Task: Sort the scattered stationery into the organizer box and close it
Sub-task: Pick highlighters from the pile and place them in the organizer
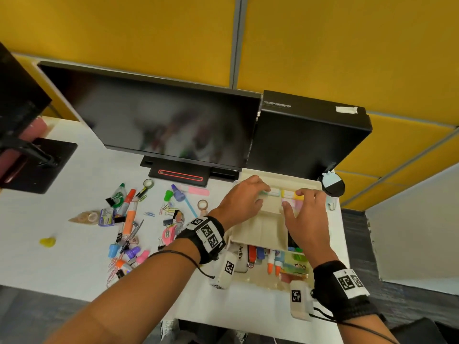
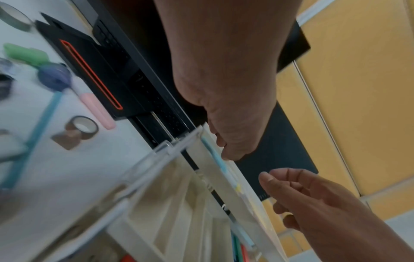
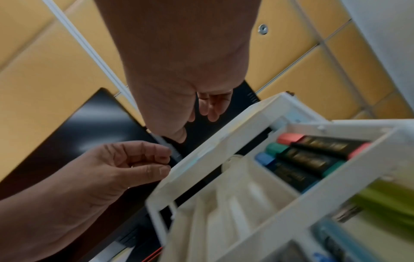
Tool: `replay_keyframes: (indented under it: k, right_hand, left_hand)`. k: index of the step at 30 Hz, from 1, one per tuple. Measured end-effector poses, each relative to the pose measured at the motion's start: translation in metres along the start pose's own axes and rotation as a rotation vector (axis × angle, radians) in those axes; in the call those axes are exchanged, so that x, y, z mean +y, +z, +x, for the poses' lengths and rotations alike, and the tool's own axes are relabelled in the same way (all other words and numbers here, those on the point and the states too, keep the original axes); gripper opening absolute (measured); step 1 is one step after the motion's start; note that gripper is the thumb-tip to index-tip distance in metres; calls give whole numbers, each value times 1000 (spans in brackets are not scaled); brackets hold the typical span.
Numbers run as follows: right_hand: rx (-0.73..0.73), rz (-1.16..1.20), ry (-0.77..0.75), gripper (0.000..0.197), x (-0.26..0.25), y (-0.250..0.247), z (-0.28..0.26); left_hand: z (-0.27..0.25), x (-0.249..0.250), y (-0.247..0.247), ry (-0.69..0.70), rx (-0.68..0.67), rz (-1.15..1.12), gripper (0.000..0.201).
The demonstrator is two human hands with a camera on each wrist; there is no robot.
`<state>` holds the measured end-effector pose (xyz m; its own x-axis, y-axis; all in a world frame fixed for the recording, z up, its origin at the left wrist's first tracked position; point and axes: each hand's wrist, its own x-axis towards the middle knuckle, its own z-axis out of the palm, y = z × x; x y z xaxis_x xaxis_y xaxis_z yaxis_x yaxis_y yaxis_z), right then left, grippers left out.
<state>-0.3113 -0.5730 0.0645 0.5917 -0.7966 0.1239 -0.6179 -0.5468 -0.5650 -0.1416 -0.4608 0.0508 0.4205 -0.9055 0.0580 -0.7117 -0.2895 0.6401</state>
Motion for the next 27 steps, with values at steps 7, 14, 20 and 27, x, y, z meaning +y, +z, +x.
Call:
replay_keyframes:
  k: [7, 14, 20, 27]
  right_hand:
    - [-336, 68, -292, 12, -88, 54, -39]
    - [-672, -38, -229, 15, -140, 149, -84]
    - [-662, -253, -102, 27, -155, 201, -98]
    - [-630, -390, 100, 41, -158, 221, -92]
  left_hand:
    - [-98, -67, -50, -83, 218, -63, 26]
    - [-217, -154, -82, -467, 250, -84, 33]
    - [-285, -202, -83, -566, 196, -142, 30]
    - [-308, -231, -92, -581, 169, -137, 31]
